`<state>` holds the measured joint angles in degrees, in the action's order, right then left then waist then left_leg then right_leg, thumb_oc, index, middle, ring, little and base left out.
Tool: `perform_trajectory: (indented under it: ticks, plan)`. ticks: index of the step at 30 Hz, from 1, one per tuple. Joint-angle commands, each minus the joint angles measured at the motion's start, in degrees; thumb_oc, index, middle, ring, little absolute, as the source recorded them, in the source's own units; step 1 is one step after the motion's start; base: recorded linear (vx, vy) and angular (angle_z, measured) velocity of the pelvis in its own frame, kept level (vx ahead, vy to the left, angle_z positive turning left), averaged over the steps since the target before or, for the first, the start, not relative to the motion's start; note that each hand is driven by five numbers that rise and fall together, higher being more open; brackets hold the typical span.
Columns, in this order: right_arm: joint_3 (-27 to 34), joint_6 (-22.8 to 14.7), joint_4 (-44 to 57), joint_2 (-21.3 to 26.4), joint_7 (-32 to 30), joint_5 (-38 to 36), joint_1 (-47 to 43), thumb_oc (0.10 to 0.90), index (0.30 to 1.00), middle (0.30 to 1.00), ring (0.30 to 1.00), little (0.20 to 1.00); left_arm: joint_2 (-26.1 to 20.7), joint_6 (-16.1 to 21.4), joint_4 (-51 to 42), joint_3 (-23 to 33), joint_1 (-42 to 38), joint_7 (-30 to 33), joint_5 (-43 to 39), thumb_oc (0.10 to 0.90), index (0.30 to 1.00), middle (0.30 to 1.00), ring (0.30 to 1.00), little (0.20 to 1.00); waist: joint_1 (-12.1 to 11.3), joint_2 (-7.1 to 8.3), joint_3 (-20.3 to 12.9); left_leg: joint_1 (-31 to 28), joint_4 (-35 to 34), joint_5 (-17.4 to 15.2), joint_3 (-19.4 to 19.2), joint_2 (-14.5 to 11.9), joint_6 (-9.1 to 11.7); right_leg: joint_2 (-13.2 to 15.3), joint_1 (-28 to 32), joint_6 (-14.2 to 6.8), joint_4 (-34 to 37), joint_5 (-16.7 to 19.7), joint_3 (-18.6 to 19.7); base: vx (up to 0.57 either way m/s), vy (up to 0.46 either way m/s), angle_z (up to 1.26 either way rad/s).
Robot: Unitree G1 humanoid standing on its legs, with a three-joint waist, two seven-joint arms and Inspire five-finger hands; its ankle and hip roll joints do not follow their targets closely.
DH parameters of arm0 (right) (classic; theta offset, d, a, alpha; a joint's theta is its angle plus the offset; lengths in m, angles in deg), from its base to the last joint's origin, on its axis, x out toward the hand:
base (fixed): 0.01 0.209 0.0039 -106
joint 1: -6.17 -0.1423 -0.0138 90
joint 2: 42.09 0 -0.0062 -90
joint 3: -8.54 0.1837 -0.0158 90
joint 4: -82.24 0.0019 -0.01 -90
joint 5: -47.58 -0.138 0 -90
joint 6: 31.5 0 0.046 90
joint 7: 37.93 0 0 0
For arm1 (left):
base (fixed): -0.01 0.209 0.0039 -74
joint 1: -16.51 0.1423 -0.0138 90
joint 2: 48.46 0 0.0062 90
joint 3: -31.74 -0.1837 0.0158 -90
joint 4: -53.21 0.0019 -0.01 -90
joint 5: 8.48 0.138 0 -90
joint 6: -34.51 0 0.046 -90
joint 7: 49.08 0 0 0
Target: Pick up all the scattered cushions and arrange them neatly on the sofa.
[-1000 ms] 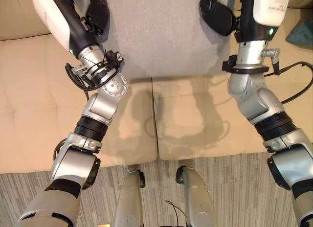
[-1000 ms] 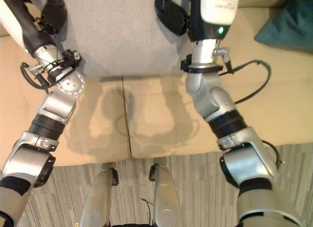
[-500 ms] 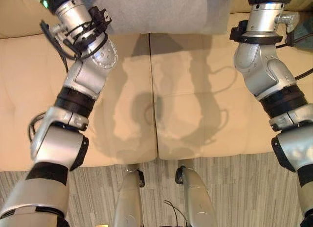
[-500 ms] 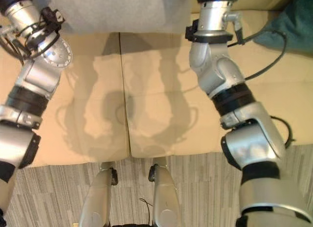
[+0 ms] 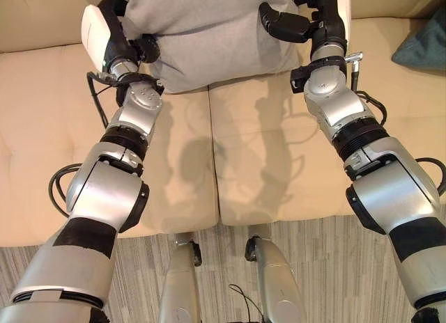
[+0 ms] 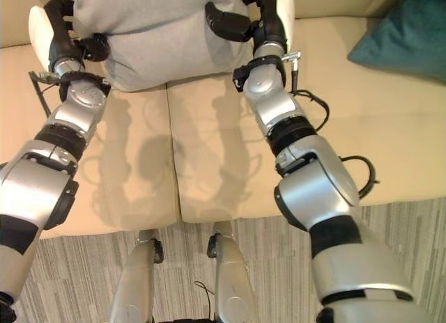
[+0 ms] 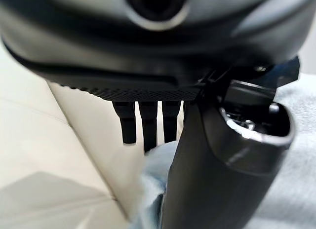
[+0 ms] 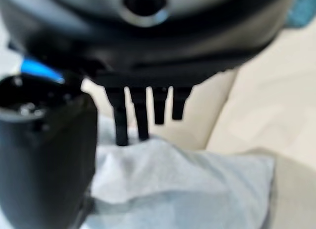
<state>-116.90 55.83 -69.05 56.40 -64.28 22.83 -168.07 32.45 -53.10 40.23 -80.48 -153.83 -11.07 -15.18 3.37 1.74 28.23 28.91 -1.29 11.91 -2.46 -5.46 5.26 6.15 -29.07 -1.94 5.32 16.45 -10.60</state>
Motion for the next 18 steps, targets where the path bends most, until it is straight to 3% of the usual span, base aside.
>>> perform_trajectory:
  ticks: [1,3,5,7,10,11,15,16,18]
  plan:
    - [3.6,-6.6,3.2,1.5,-3.2,-2.0,1.3,0.800,0.900,0.900,0.900,0.900,-3.0,-2.5,6.3,0.0,8.7,0.4,0.8,0.800,0.900,0.900,0.900,0.900,-1.3,2.50,-9.4,2.8,-3.7,-2.3,0.3,1.2,2.7,2.1,-2.2,-7.4,-0.4,-6.3,2.3,0.02,0.015,-0.06]
    - [5.0,-7.3,9.8,4.0,-4.4,1.0,5.0,0.800,0.900,0.900,0.900,0.900,-5.0,-1.5,3.3,2.3,10.1,0.8,-0.1,0.800,0.900,0.900,0.900,0.900,-1.1,2.31,-9.6,2.3,-3.7,-2.6,0.2,1.1,2.7,2.2,-1.7,-7.4,-0.4,-6.4,2.2,0.05,0.027,-0.05]
    - [13.2,-9.6,21.5,8.4,-6.8,1.5,15.3,0.800,0.900,0.900,0.900,0.900,-7.2,1.1,-5.9,7.5,13.0,3.5,-3.6,0.800,0.900,0.900,0.900,0.900,-0.9,1.58,-9.9,1.0,-3.7,-3.4,0.1,1.3,2.5,2.2,-0.1,-7.3,-0.4,-7.1,1.9,0.06,0.019,-0.02]
    - [16.3,-10.0,23.4,9.2,-7.5,1.9,18.4,0.800,0.900,0.900,0.900,0.900,-7.5,1.8,-8.7,8.7,14.2,3.9,-4.0,0.800,0.900,0.900,0.900,0.900,-1.0,1.37,-10.0,0.6,-3.7,-3.7,0.1,1.4,2.4,2.3,0.4,-7.3,-0.5,-7.3,1.8,0.03,0.003,-0.01]
    - [24.3,-10.2,26.8,11.7,-9.1,5.7,27.8,0.800,0.900,0.900,0.900,0.900,-10.2,3.8,-20.9,12.7,21.9,4.9,-1.4,0.800,0.900,0.900,0.900,0.900,-1.4,1.29,-10.4,-1.5,-3.7,-4.8,-0.1,1.7,2.2,2.3,2.8,-7.0,-0.5,-8.1,1.5,0.07,-0.010,-0.02]
    - [29.2,-10.7,28.6,10.6,-9.9,7.2,34.4,0.800,0.900,0.900,0.900,0.900,-10.6,3.5,-23.9,15.3,27.5,5.5,1.0,0.800,0.900,0.900,0.900,0.900,-1.3,1.51,-11.1,-2.8,-3.7,-5.5,-0.2,1.6,2.0,2.3,4.1,-6.9,-0.5,-8.4,1.5,0.08,-0.015,0.02]
    - [34.8,-11.1,30.0,6.9,-10.5,7.3,44.8,0.800,0.900,0.900,0.900,0.900,-8.7,3.5,-25.9,20.6,37.0,5.2,-0.5,0.800,0.900,0.900,0.900,0.900,-1.1,2.00,-13.4,-5.2,-3.7,-6.4,-0.6,1.5,1.7,2.5,6.6,-6.8,-0.4,-9.2,1.3,0.10,-0.010,0.03]
    - [36.8,-10.7,32.0,4.6,-10.0,8.4,52.3,0.800,0.900,0.900,0.900,0.900,-8.1,3.6,-28.0,23.2,43.3,5.0,0.1,0.800,0.900,0.900,0.900,0.900,-0.9,2.27,-14.6,-6.6,-3.7,-7.0,-0.6,1.3,1.4,2.4,8.4,-6.7,-0.4,-9.7,1.1,0.10,-0.006,-0.05]
    - [37.9,-10.6,33.7,3.3,-9.1,9.2,56.7,0.800,0.900,0.900,0.900,0.900,-7.8,3.3,-29.4,23.9,46.9,4.8,1.7,0.800,0.900,0.900,0.900,0.900,-0.7,2.62,-15.5,-7.4,-3.7,-7.0,-0.6,1.3,1.2,2.4,9.2,-6.7,-0.3,-9.7,1.0,0.08,-0.011,-0.02]
